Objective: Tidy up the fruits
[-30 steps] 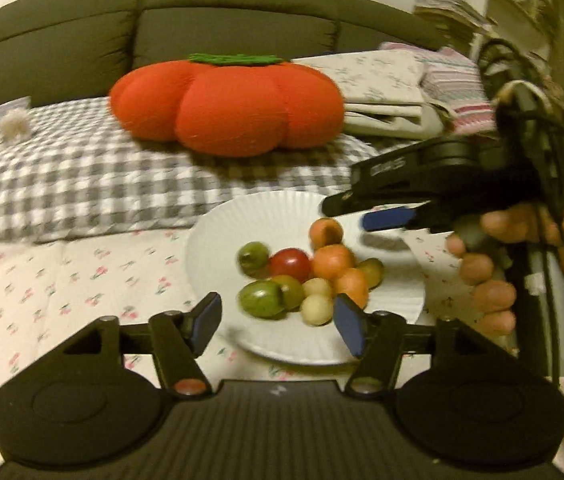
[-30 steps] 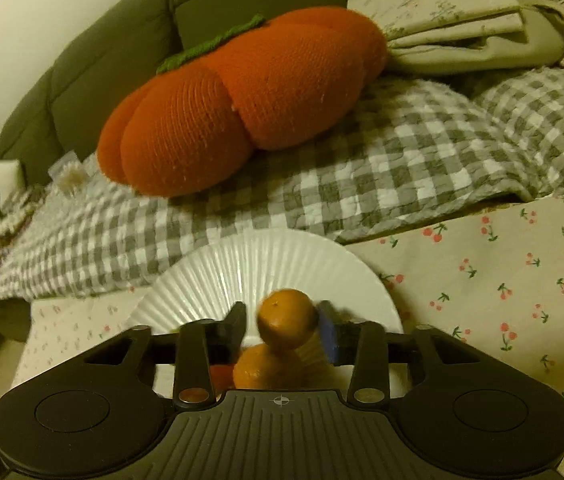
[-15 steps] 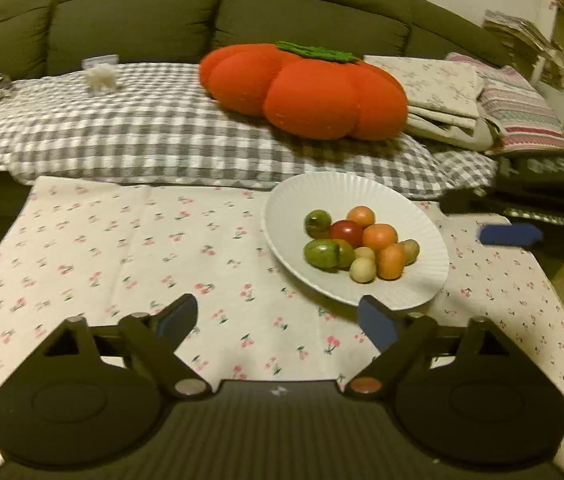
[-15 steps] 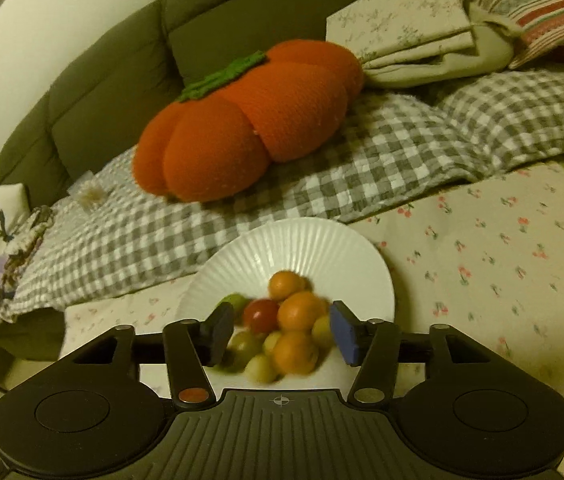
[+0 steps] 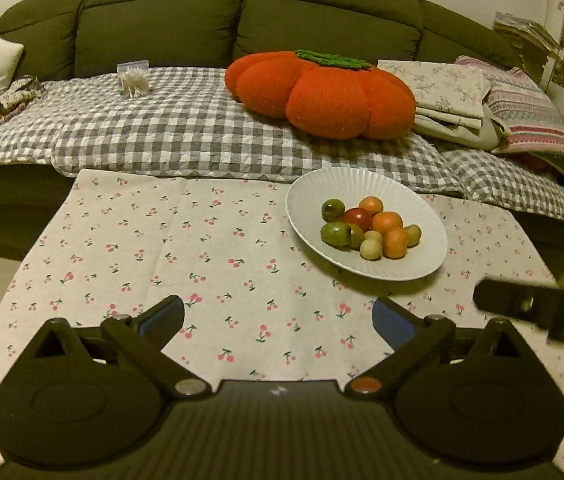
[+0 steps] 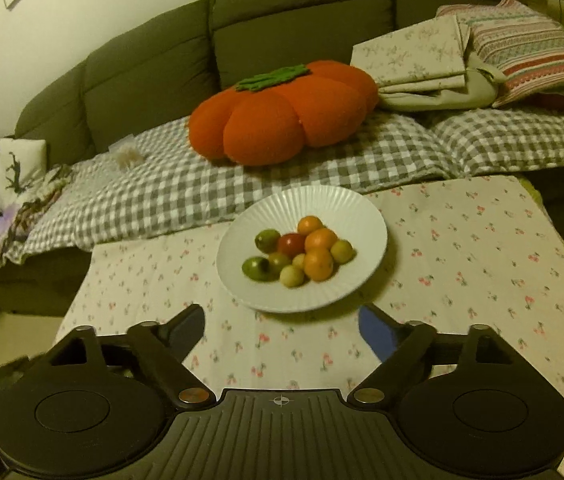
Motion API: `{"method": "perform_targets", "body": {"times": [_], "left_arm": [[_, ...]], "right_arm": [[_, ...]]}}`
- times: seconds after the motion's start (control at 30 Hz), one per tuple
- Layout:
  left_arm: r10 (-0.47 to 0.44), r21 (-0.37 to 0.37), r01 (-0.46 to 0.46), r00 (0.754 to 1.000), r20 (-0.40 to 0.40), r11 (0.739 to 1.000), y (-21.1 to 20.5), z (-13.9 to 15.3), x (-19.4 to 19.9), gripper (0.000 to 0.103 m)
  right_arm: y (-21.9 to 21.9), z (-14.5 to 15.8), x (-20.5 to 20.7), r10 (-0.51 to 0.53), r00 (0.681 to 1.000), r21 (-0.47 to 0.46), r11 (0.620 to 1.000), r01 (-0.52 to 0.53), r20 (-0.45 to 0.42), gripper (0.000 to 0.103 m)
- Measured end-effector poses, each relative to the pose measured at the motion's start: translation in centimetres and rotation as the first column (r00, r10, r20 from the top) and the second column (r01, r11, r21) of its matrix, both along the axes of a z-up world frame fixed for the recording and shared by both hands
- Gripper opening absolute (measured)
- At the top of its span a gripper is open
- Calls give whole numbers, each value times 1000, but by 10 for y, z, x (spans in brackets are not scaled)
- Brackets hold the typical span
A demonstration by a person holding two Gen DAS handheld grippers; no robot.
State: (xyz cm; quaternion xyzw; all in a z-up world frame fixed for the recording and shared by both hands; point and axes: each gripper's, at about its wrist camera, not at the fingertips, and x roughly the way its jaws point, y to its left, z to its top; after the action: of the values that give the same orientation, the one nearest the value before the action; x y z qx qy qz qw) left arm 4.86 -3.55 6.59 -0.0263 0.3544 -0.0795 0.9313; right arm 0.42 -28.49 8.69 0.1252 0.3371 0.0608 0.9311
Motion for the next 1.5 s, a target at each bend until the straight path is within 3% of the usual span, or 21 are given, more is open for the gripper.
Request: {"method": "perform_targets", "body": {"times": [0.3,0.6,1.5], "left_arm": [[9,18,-9,1000,2,1000,5,-7,-3,101],[13,29,-13,1000,-12,1000,3,-14,-6,102],[-9,52,10,1000,-22,999,-4,-19,-7,102]], "right_arm": [[13,-25,-15,37,999,-103,994,-35,19,93],[19,-38,-20,53,998,-133,990,-47,40,98],[16,-37,-26,54,997,-141,989,-46,52,101]]}}
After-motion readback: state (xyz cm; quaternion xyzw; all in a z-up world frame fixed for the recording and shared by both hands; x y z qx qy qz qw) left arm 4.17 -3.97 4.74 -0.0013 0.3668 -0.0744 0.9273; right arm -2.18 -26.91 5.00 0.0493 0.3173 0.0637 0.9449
